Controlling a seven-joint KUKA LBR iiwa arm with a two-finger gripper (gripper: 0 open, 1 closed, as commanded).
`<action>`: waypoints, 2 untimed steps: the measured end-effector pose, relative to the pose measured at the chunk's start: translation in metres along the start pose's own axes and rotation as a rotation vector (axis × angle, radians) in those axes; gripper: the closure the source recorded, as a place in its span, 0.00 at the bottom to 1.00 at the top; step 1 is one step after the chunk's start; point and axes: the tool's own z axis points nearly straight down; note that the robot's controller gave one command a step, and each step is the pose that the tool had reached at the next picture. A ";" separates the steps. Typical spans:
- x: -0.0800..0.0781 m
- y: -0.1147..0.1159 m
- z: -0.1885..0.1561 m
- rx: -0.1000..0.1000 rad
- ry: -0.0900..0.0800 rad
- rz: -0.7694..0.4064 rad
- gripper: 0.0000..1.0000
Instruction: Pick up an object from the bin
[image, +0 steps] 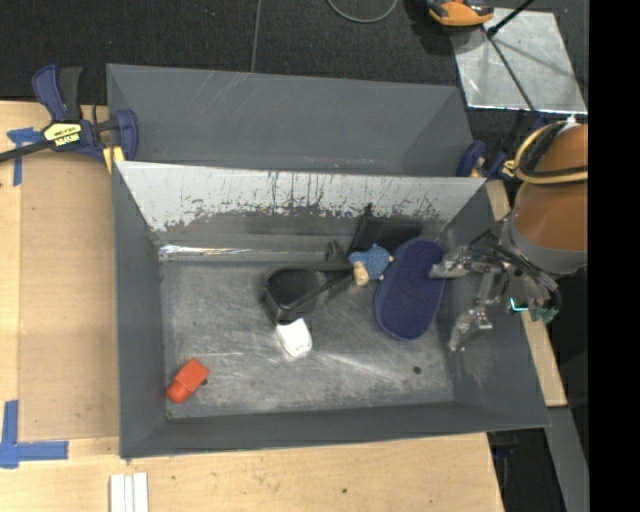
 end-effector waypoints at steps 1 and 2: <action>0.043 0.005 -0.009 0.001 -0.005 -0.212 0.00; 0.043 0.005 -0.009 0.001 -0.005 -0.214 1.00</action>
Offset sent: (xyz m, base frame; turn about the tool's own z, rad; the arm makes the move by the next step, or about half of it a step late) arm -0.0438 0.0047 0.0086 -0.2124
